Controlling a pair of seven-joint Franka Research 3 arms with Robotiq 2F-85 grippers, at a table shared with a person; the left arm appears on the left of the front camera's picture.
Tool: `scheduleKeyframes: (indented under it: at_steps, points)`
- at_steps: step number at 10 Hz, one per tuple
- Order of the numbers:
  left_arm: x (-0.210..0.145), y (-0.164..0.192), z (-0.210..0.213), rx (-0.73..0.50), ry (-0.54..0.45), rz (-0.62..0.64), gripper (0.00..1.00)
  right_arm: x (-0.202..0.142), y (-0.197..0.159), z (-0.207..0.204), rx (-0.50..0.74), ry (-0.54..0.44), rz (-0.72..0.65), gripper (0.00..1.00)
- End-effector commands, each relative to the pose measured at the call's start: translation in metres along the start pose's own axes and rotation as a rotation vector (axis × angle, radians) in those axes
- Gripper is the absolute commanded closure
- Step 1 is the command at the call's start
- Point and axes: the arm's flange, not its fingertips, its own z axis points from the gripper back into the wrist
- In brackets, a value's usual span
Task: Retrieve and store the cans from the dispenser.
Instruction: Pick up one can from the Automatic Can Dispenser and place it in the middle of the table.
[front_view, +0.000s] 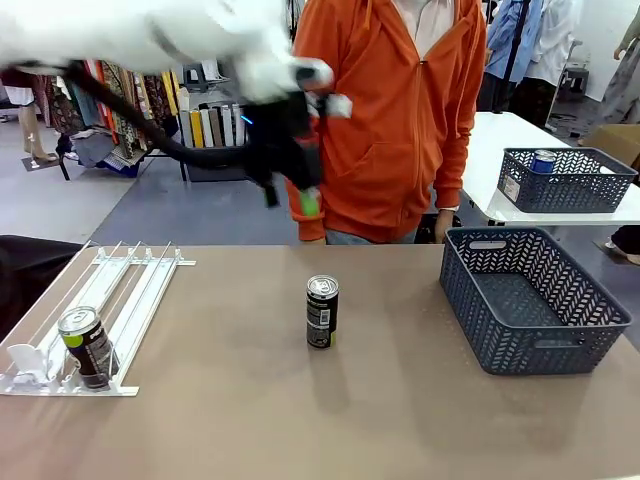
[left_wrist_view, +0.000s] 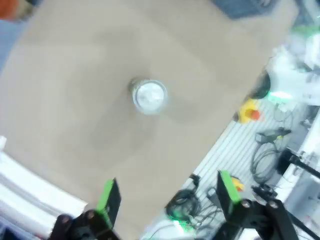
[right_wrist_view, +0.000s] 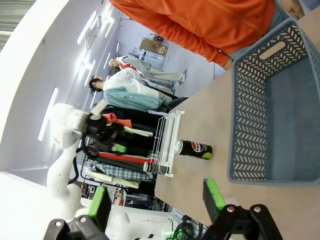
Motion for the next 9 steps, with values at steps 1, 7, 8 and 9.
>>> scheduleKeyframes:
  at_steps: [1,7,8,9]
  points:
    - [-0.1,0.075,0.048,-0.239,-0.144,0.139,0.0,0.003,0.005,-0.002,0.024,-0.02,-0.002,0.0]
    - [-0.351,0.222,0.026,-0.711,-0.82,0.824,0.0,0.003,0.005,-0.002,0.024,-0.02,-0.002,0.0]
    - [-0.372,0.224,0.009,-0.724,-0.88,0.883,0.0,0.003,0.005,-0.002,0.024,-0.02,-0.002,0.0]
    - [-0.389,0.222,-0.005,-0.728,-0.918,0.896,0.0,0.003,0.005,-0.002,0.024,-0.02,-0.002,0.0]
